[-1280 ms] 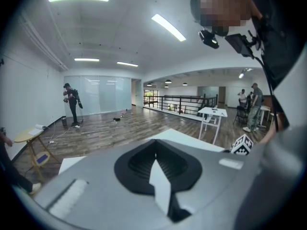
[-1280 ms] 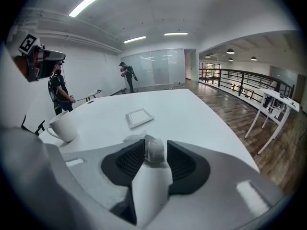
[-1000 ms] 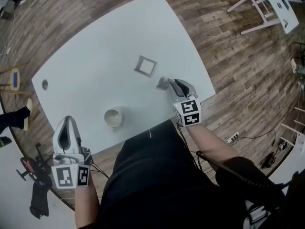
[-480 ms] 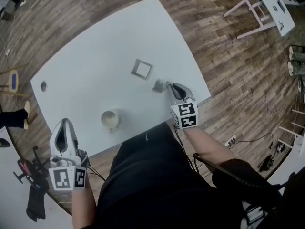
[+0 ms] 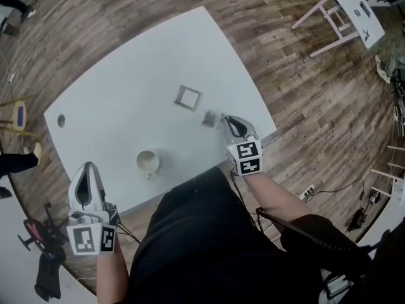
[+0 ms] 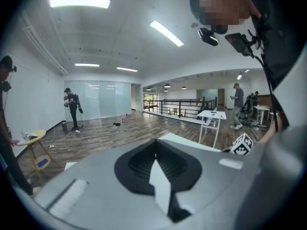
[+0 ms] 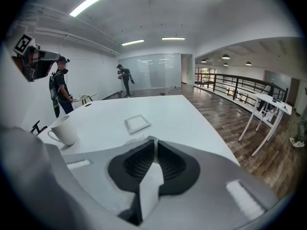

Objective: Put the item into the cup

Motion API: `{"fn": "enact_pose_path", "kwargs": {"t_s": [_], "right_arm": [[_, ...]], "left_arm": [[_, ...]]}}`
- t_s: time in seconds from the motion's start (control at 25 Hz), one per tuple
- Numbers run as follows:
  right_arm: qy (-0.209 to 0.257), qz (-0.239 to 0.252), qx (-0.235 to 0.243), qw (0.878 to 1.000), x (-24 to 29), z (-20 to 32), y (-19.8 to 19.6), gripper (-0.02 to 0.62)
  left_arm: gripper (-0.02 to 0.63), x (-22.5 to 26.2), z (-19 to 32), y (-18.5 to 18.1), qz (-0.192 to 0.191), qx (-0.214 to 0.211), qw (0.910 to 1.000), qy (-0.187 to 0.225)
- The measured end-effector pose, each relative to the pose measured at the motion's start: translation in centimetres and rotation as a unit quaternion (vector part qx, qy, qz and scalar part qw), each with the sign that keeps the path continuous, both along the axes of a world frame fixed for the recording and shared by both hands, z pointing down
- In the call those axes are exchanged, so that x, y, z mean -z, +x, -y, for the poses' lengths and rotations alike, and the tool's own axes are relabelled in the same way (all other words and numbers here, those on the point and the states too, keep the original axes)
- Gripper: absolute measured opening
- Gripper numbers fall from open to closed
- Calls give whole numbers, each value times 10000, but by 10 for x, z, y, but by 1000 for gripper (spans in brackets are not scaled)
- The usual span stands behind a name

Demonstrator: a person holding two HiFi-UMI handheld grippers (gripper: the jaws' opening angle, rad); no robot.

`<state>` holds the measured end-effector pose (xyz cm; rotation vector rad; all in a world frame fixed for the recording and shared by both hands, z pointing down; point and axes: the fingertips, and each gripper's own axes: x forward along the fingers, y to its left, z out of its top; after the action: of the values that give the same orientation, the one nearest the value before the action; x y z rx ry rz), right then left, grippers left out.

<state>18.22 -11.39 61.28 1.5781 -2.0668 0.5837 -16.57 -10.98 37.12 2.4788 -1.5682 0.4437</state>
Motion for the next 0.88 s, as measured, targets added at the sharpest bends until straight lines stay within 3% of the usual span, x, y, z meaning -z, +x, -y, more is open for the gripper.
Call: {"fn": "enact_pose_path", "kwargs": {"t_s": [0.88], "right_arm": [[443,-108,-189,9988,36,7,2,21]], "left_arm": [[0,9,0,-6,-229,-138,9991,333]]}}
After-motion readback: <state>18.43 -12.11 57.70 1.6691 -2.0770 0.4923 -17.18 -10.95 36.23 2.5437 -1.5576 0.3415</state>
